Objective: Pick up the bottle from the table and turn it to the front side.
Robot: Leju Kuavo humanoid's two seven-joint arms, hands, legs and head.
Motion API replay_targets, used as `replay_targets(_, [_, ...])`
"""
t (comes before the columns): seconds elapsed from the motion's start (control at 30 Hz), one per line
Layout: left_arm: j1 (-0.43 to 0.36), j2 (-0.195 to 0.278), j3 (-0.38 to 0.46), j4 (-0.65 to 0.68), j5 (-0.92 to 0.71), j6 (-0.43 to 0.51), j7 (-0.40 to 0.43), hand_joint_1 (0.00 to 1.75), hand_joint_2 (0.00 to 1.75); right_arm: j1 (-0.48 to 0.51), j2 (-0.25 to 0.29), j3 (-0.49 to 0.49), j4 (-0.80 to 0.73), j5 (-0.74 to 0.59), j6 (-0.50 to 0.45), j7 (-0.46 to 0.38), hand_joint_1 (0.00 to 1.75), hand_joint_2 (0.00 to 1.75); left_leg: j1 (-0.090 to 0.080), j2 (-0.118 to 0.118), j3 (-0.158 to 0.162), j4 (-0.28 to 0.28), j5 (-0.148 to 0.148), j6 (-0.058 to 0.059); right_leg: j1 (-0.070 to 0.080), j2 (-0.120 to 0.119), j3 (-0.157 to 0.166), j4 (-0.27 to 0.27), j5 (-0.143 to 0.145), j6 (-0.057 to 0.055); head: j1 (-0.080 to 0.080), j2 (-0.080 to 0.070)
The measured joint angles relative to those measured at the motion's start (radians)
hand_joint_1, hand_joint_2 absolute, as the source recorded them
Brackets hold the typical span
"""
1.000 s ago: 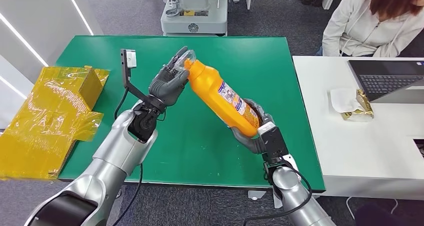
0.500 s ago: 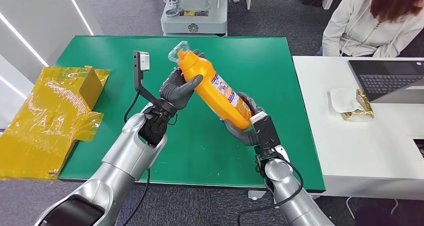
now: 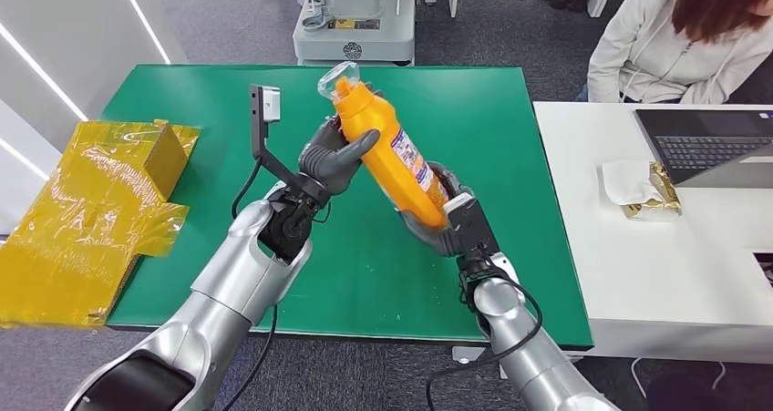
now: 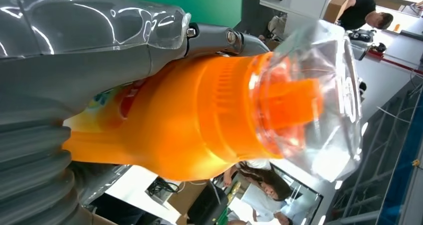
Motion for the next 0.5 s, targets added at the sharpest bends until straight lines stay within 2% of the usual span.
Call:
replay_targets(0.27, [-0.021, -0.019, -0.019, 0.016, -0.045, 0.037, -0.005, 0.0, 1.75, -0.02, 0.027, -0.001, 0.044, 0.054, -0.035, 0.01, 1.75, 1.75, 0.0, 0.0, 0.0, 0.0, 0.0, 0.0, 0.0, 0.0, 0.0, 0.0, 0.0, 0.0, 0.0, 0.0])
replay_targets(0.5, [-0.037, -0.035, -0.055, 0.049, -0.125, 0.062, -0.056, 0.0, 1.75, -0.027, 0.036, -0.009, 0.075, 0.074, -0.039, 0.012, 1.75, 1.75, 0.0, 0.0, 0.0, 0.0, 0.0, 0.0, 0.0, 0.0, 0.0, 0.0, 0.0, 0.0, 0.0, 0.0])
